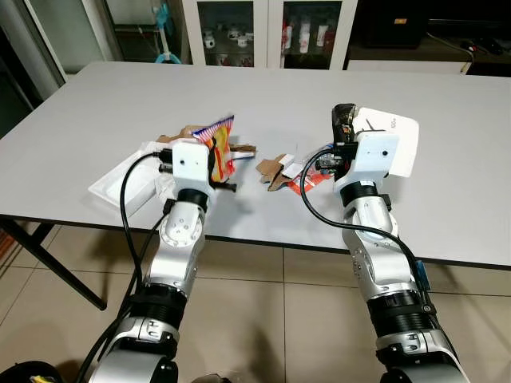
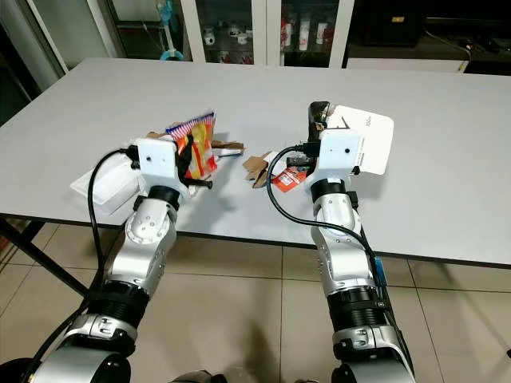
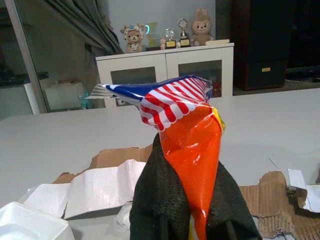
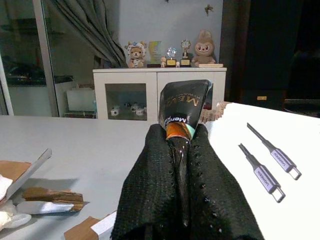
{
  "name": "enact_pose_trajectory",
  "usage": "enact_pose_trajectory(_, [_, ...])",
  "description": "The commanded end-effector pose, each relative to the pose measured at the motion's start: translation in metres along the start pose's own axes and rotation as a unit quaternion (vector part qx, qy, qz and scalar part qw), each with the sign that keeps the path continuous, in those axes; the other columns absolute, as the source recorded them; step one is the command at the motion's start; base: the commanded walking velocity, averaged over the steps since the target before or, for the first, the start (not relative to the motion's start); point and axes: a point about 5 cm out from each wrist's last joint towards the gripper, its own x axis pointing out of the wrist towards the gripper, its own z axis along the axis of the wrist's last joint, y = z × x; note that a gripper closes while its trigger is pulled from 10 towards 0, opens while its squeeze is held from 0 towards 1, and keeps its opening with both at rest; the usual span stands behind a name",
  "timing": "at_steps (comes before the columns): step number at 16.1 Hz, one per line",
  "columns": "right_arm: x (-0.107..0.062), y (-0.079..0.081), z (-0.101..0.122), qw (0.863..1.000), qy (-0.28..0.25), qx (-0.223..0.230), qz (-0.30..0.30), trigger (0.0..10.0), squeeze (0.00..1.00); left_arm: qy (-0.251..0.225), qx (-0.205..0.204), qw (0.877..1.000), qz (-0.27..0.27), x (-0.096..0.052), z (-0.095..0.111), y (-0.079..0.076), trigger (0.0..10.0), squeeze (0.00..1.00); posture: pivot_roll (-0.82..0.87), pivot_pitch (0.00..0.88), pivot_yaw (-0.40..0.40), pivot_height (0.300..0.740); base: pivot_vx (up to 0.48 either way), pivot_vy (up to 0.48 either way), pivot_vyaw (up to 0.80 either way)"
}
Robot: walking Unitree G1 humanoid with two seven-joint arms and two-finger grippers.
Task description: Picking trash to rubbish bin
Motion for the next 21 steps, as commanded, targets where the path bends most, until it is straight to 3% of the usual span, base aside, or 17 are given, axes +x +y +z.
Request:
enact_pose_trajectory(1, [0.0008, 0.0011, 0.0013, 1.0, -0.006, 0.003, 0.0, 10.0, 0.0, -0.006, 0.004, 1.0, 0.002, 0.0003, 0.0016, 0.001, 10.0, 0.0, -0.02, 0.013, 0.072, 0.74, 0.0, 0.0, 0.0])
enact_pose_trajectory(6, [-0.0001, 0.0022, -0.0014, 1.0, -0.004, 0.005, 0.001, 10.0, 0.0, -0.01, 0.002, 1.0, -0.001, 0.0002, 0.0024, -0.0003, 10.0, 0.0, -0.02, 0.006, 0.077, 0.74, 0.0, 0.0, 0.0])
enact_pose_trajectory(21, [-0.0015, 0.0014, -0.0059, 1.0, 0.004, 0.013, -0.001, 10.0, 0.0, -0.014, -0.001, 1.0, -0.01, 0.0011, 0.0035, -0.0033, 10.0, 0.0, -0.03, 0.0, 0.085, 0.74, -0.292, 0.0, 0.0])
